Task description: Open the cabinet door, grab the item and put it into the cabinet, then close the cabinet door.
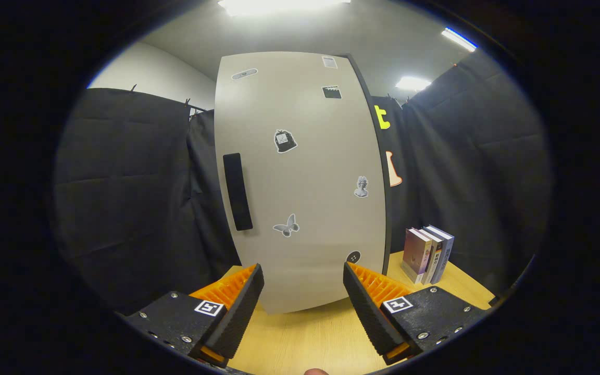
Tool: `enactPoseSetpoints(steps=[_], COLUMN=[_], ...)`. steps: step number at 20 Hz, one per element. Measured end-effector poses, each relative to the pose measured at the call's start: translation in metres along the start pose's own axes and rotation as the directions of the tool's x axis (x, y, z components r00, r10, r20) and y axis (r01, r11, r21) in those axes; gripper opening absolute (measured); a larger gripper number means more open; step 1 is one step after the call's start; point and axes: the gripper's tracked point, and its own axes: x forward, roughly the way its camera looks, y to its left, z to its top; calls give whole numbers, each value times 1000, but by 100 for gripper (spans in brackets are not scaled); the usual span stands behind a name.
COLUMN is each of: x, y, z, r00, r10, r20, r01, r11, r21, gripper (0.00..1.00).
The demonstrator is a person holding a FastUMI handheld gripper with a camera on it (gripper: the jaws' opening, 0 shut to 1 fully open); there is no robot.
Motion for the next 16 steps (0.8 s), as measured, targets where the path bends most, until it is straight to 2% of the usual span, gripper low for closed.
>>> enactPoseSetpoints(steps=[16], x=[-5], y=[4], z=[7], r00=[1000], r10=[13], r20=[21], r01=[-12], r11=[1000], r21=[-4], gripper=[95])
